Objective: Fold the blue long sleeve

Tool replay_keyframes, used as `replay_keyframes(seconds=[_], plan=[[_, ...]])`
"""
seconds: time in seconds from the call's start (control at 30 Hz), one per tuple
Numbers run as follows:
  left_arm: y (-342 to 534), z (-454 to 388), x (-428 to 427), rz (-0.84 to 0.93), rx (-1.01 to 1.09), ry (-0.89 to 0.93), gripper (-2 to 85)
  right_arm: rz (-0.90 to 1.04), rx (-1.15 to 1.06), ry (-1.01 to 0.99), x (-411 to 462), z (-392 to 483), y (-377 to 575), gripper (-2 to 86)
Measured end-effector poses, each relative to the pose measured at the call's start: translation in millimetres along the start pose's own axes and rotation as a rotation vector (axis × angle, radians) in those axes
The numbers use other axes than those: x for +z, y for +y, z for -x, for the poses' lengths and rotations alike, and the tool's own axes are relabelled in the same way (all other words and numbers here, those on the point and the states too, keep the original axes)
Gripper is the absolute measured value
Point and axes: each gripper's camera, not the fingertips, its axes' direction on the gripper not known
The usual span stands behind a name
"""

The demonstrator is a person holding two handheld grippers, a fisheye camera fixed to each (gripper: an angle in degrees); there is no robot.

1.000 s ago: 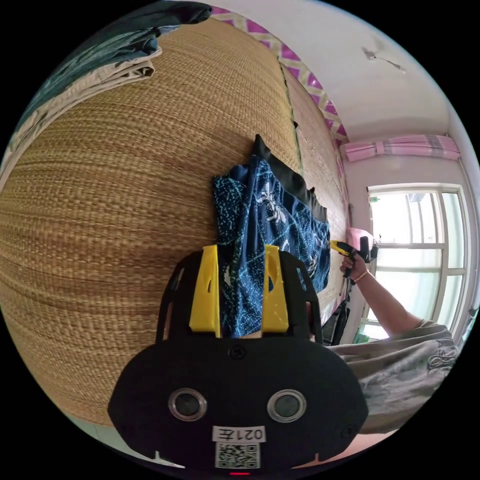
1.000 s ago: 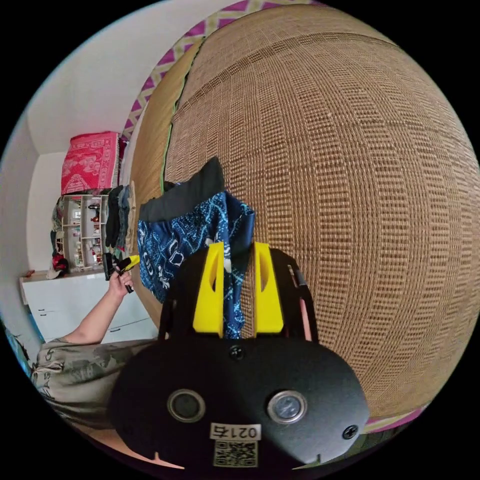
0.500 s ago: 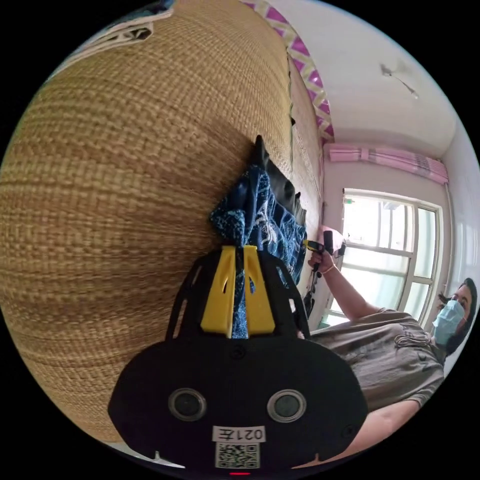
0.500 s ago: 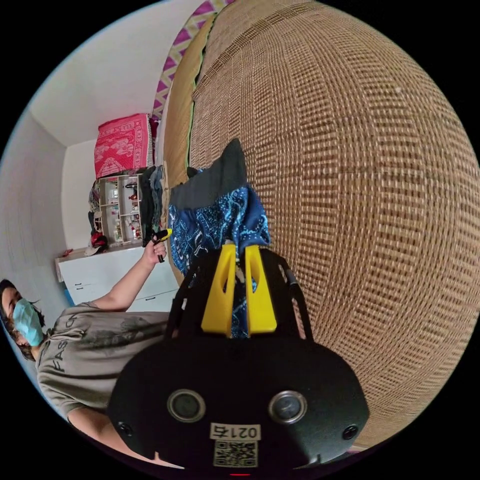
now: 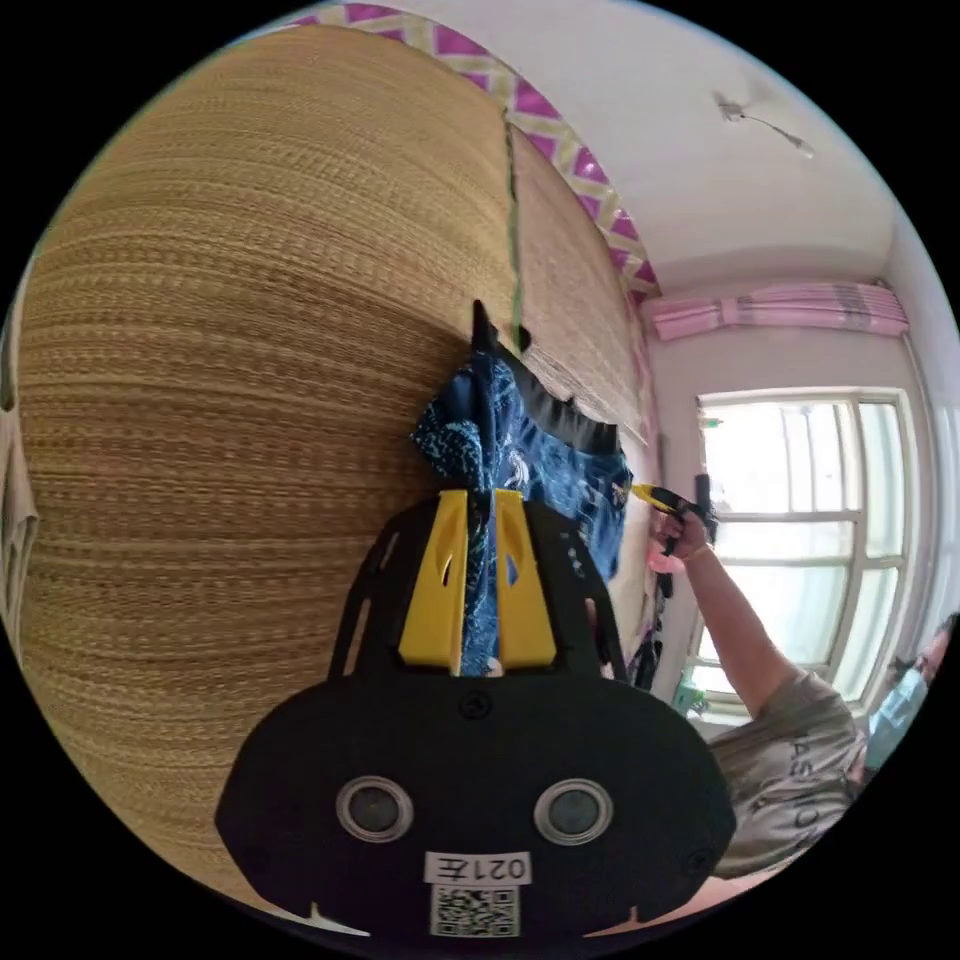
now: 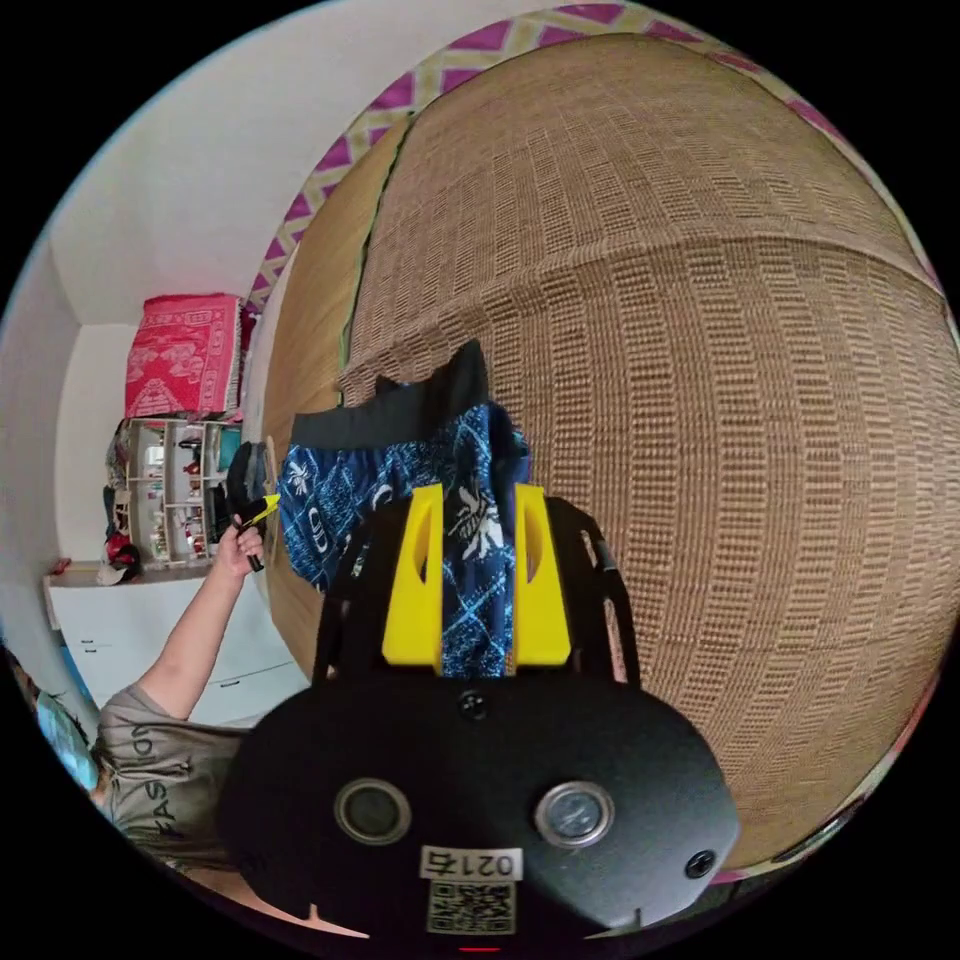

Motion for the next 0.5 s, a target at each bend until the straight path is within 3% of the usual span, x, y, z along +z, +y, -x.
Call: replay_keyframes(seconds=[0.13,0.37,0.5], plan=[[-15,-2,-19,-0.085,0.055,-0.035,8.9,-0.083,-0.044,0.024,-14,-1,-14,9.8],[-62,-34,-4,-0.012,0.221,-0.081,11.3,-0.014,-0.136,0.129,16,0,-58,9.3],[-94,-31,5,0.023,0.213,-0.106,13.0,0.044,-0.138,0.070,30,-10,-80,9.2]])
